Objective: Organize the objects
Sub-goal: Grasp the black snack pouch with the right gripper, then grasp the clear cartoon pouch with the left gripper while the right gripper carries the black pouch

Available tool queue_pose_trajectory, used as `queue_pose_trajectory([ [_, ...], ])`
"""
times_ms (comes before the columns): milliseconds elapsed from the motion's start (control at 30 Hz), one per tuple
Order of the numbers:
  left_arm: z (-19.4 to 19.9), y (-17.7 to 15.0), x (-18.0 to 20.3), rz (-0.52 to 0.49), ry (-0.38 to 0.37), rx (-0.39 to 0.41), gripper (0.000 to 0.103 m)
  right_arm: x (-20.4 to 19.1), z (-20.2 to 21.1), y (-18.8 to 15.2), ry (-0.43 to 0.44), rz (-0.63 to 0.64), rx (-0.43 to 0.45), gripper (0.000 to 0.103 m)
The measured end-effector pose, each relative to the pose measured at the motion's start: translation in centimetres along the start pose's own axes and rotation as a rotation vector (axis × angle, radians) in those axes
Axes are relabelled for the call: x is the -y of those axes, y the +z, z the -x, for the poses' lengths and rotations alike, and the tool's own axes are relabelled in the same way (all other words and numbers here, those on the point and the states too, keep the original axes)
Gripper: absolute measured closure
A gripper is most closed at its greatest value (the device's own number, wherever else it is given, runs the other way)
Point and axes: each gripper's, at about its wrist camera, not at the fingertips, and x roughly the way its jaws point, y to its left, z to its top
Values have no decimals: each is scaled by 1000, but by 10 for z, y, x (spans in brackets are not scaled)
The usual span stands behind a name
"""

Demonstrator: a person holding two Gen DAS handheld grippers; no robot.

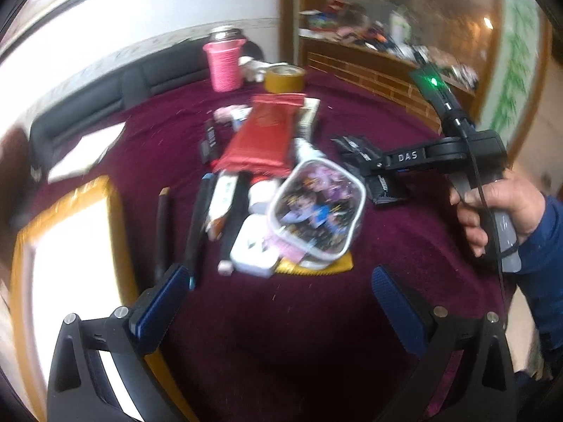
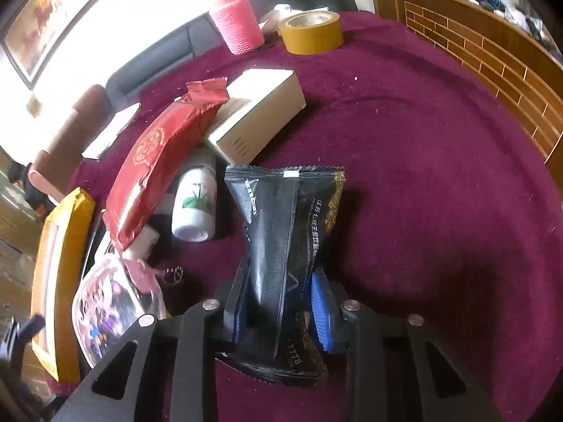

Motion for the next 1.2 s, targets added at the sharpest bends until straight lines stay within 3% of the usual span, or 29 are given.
queue_pose_trajectory([
  [133,-20,18,21,-108,49,-36,0,-4,1,-7,2,33,64,70],
  [333,-58,40,30,-164,110,-108,0,-8,0,-13,6,65,108,70],
  [467,-79,49,37,-191,103,-145,0,-4,-1,-16,27,54,117,69],
  [567,-92,50,43,-221,152,-166,0,-4,-1,-18,33,59,127,69],
  [767,-103,46,35,-155,155,-161,2,-4,1,-20,36,67,149,69],
  [900,-98,42,30,-90,136,-141,23,-2,1,-22,45,63,160,69],
  [1200,-81,31,35,-31,122,-96,24,0,1,-20,55,56,165,69],
])
